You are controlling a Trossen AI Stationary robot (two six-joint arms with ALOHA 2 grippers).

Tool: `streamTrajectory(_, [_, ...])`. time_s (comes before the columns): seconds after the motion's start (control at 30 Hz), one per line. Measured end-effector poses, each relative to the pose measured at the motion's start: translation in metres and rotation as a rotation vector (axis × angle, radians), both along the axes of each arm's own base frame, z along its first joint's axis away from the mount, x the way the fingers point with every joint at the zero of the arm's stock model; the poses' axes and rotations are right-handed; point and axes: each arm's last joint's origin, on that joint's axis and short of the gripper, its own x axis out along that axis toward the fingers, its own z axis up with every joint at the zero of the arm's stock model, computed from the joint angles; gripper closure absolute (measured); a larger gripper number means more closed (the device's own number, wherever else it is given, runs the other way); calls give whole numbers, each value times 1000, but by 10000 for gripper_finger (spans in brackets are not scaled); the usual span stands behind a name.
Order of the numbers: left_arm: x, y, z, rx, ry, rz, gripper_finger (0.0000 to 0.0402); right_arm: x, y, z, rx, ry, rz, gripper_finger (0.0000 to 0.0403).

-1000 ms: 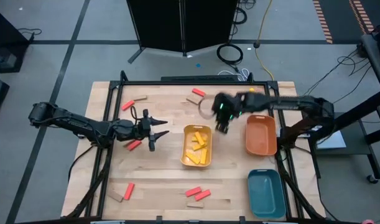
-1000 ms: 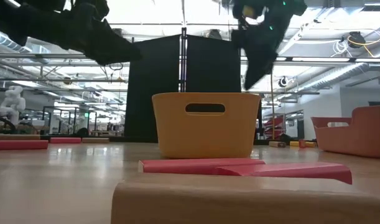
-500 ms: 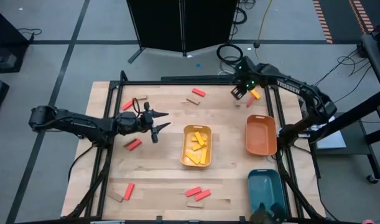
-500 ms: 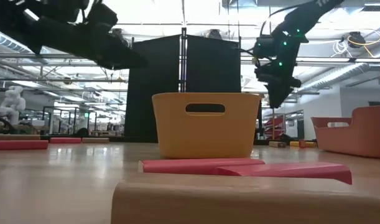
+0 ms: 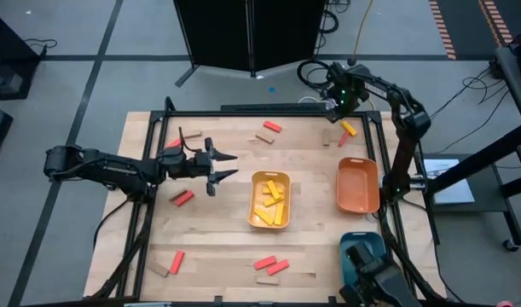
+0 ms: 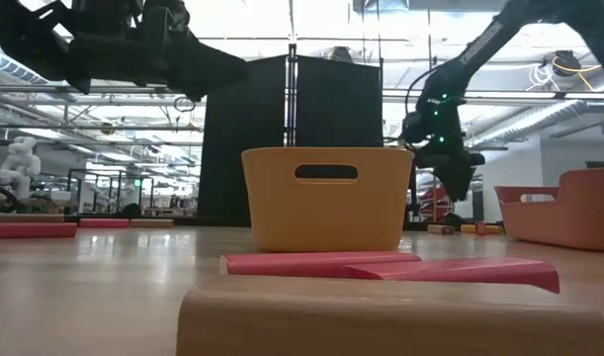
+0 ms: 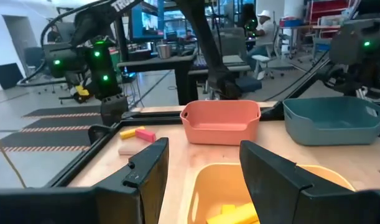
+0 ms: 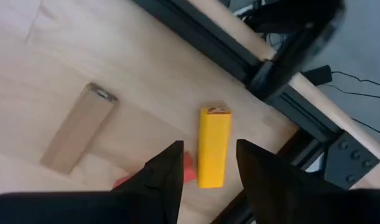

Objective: Sort blocks
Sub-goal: Put the yellow wooden block into the yellow bin

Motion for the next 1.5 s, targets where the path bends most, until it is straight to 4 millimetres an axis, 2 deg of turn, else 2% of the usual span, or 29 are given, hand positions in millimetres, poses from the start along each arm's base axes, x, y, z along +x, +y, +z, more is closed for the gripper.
streamTrajectory(0.23, [0, 0, 0, 5, 1, 0, 207, -1, -10, -3, 59, 29, 47, 261])
streamTrajectory(0.3, [0, 0, 0, 5, 2, 0, 207, 0, -7, 7, 74, 31, 60, 261])
streamTrajectory(0.4, [0, 0, 0, 6, 1, 0, 207, 2, -2, 32, 36, 10, 40, 261])
streamTrajectory(0.53, [3, 4, 7, 10, -21, 15, 207, 8, 21, 70, -51, -59, 23, 261])
streamTrajectory(0.63, [8, 10, 19, 4, -21, 41, 207, 15, 52, 97, -100, -156, 41, 261])
streamTrajectory(0.7, [14, 16, 27, -3, 3, 59, 208, 16, 73, 104, -153, -177, 66, 261])
streamTrajectory(0.8, [28, 26, 33, -18, 80, 93, 208, 7, 86, 91, -265, -90, 43, 264])
streamTrajectory(0.87, [40, 37, 31, -52, 157, 136, 208, -5, 82, 73, -208, -56, 27, 267])
streamTrajectory(0.93, [54, 47, 27, -76, 229, 157, 208, -15, 71, 61, -165, -84, -6, 269])
streamTrajectory(1.03, [75, 56, 16, -102, 322, 135, 208, -23, 43, 42, -164, -157, -82, 270])
streamTrajectory(1.13, [91, 60, 4, -105, 413, 93, 208, -29, 27, 19, -80, -127, -129, 271])
streamTrajectory(1.27, [100, 61, -7, -93, 473, 78, 208, -30, 16, -3, -37, -65, -152, 289])
streamTrajectory(1.33, [101, 61, -10, -76, 480, 73, 208, -29, 12, -7, -55, -58, -169, 307])
streamTrajectory(1.5, [99, 64, 0, -57, 426, 80, 208, -26, 3, -15, -34, -43, -193, 385])
